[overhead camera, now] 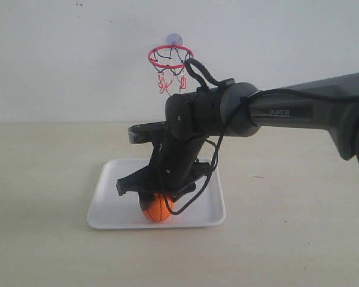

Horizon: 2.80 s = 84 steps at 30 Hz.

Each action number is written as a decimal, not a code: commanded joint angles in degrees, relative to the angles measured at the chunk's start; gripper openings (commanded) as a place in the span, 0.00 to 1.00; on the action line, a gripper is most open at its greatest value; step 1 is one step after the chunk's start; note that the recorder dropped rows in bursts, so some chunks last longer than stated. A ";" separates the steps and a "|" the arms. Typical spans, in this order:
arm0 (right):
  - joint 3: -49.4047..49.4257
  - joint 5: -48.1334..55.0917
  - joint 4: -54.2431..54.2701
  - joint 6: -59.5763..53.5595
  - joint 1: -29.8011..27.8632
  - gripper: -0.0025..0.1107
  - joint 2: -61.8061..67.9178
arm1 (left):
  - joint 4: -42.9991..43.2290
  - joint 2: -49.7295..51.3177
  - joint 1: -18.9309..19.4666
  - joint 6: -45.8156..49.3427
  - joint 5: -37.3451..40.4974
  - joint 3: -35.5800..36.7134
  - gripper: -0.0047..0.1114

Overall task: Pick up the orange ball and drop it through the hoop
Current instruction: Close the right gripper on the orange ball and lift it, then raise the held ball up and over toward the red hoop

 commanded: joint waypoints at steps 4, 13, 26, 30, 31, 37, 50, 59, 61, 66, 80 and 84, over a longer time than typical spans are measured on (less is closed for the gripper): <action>-0.24 1.82 -0.61 -6.08 -0.07 0.02 -1.52 | -0.53 -0.15 0.18 0.24 -0.22 0.14 0.08; -0.35 8.00 -1.26 -15.70 -0.07 0.02 -9.17 | -0.53 -0.15 0.18 0.24 -0.22 0.14 0.08; -0.35 15.46 -28.19 -16.49 -0.17 0.02 -20.93 | -0.53 -0.15 0.18 0.24 -0.22 0.14 0.08; -0.35 17.63 -34.08 -15.11 -3.39 0.02 -22.75 | -0.53 -0.15 0.18 0.24 -0.22 0.14 0.08; -0.24 17.12 -33.68 -14.32 -4.95 0.02 -23.00 | -0.53 -0.15 0.18 0.24 -0.22 0.14 0.08; -0.24 12.17 -18.68 -13.31 -21.79 0.02 -23.32 | -0.53 -0.15 0.18 0.24 -0.22 0.14 0.08; -0.24 2.30 81.76 -76.50 -35.82 0.02 -16.79 | -0.53 -0.15 0.18 0.24 -0.22 0.14 0.08; -13.21 9.80 91.03 -80.54 -33.65 0.02 -2.58 | -0.53 -0.15 0.18 0.24 -0.22 0.14 0.08; -17.75 10.08 91.03 -79.83 -33.07 0.02 0.28 | -0.53 -0.15 0.18 0.24 -0.22 0.14 0.08; -28.43 9.29 91.03 -78.86 -31.30 0.02 5.87 | -0.53 -0.15 0.18 0.24 -0.22 0.14 0.08; -36.80 1.88 91.03 -75.18 -29.24 0.02 12.61 | -0.53 -0.15 0.18 0.24 -0.22 0.14 0.08; -36.80 -0.75 91.03 -75.18 -28.59 0.02 13.28 | -0.53 -0.15 0.18 0.24 -0.22 0.14 0.08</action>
